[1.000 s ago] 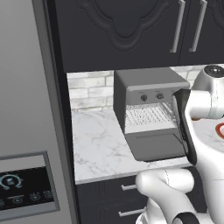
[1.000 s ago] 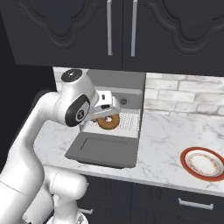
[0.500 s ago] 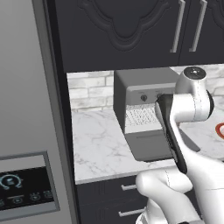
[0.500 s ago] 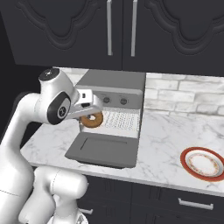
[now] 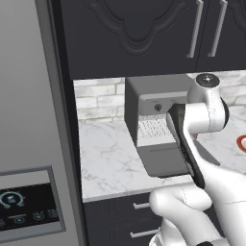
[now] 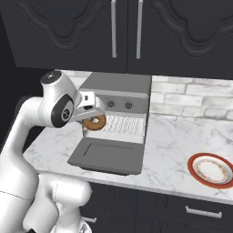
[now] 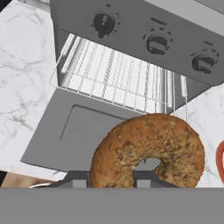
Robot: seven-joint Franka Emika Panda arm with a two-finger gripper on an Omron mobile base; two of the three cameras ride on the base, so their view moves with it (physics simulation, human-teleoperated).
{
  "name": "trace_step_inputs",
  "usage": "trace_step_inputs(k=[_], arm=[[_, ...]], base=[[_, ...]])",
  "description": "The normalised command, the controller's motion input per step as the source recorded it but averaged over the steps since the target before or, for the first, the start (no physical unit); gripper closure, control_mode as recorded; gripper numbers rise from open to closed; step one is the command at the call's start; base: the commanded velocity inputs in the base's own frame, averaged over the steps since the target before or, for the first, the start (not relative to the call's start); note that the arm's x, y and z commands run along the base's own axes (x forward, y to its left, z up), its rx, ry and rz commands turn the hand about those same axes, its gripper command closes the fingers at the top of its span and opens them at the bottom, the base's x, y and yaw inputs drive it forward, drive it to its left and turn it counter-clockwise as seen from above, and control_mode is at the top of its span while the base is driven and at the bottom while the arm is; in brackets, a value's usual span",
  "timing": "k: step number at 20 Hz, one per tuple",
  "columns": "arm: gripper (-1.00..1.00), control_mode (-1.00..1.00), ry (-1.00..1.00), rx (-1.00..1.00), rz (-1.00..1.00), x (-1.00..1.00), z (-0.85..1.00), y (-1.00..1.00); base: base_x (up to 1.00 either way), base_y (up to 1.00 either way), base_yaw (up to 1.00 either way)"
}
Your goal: Pick up the bagel from the plate, place it on the toaster oven rack, close the door, and set the timer.
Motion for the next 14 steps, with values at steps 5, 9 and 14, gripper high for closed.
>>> trace_step_inputs(k=[5, 9, 14], arm=[[1.0, -1.0, 0.03, 0.0, 0.02, 0.3, -0.01, 0.0], [1.0, -1.0, 0.08, 0.0, 0.0, 0.28, -0.16, 0.0], [1.0, -1.0, 0.07, 0.01, 0.0, 0.31, -0.24, 0.0]], base=[[0.0, 0.0, 0.0], [0.0, 0.0, 0.0], [0.0, 0.0, 0.0]])
